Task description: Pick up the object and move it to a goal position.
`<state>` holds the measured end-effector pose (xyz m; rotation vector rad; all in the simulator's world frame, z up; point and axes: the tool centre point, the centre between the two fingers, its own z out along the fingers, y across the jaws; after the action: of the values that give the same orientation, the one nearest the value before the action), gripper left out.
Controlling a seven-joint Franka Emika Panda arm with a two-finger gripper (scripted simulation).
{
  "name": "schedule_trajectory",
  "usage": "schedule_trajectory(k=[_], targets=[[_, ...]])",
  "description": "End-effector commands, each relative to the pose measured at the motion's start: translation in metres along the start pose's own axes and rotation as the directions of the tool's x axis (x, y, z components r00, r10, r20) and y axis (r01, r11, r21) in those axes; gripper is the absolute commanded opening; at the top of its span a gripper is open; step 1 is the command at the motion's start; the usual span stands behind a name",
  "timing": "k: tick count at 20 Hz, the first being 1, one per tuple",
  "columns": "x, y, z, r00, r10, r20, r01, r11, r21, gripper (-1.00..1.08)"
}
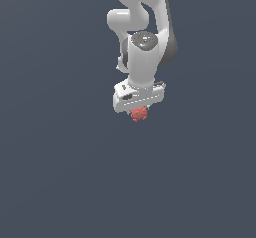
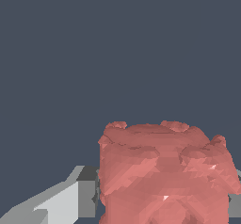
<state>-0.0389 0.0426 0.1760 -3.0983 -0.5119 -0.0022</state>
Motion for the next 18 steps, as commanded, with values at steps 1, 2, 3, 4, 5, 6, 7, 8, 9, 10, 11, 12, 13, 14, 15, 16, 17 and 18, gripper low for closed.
schedule_trajectory(k=[1, 2, 3, 4, 5, 6, 7, 8, 9, 10, 11, 12, 13, 14, 15, 16, 17, 18], targets=[[0.003, 0.010, -0.026, 1.000, 0.000, 0.000, 0.000, 1.000, 0.001, -1.00], [0.004, 0.013, -0.036, 1.000, 0.000, 0.000, 0.000, 1.000, 0.001, -1.00], [0.006, 0.017, -0.046, 1.000, 0.000, 0.000, 0.000, 1.000, 0.001, -1.00], [0.007, 0.021, -0.056, 1.000, 0.000, 0.000, 0.000, 1.000, 0.001, -1.00], [0.009, 0.025, -0.066, 1.000, 0.000, 0.000, 0.000, 1.000, 0.001, -1.00], [0.010, 0.029, -0.076, 1.000, 0.000, 0.000, 0.000, 1.000, 0.001, -1.00], [0.012, 0.033, -0.086, 1.000, 0.000, 0.000, 0.000, 1.000, 0.001, -1.00], [0.013, 0.036, -0.096, 1.000, 0.000, 0.000, 0.000, 1.000, 0.001, -1.00], [0.015, 0.040, -0.106, 1.000, 0.000, 0.000, 0.000, 1.000, 0.001, -1.00], [0.016, 0.044, -0.116, 1.000, 0.000, 0.000, 0.000, 1.000, 0.001, -1.00], [0.018, 0.048, -0.126, 1.000, 0.000, 0.000, 0.000, 1.000, 0.001, -1.00], [0.019, 0.051, -0.135, 1.000, 0.000, 0.000, 0.000, 1.000, 0.001, -1.00], [0.021, 0.055, -0.145, 1.000, 0.000, 0.000, 0.000, 1.000, 0.001, -1.00], [0.022, 0.059, -0.154, 1.000, 0.000, 0.000, 0.000, 1.000, 0.001, -1.00], [0.023, 0.062, -0.163, 1.000, 0.000, 0.000, 0.000, 1.000, 0.001, -1.00], [0.025, 0.066, -0.171, 1.000, 0.000, 0.000, 0.000, 1.000, 0.001, -1.00], [0.026, 0.069, -0.179, 1.000, 0.000, 0.000, 0.000, 1.000, 0.001, -1.00], [0.027, 0.072, -0.187, 1.000, 0.000, 0.000, 0.000, 1.000, 0.001, -1.00]])
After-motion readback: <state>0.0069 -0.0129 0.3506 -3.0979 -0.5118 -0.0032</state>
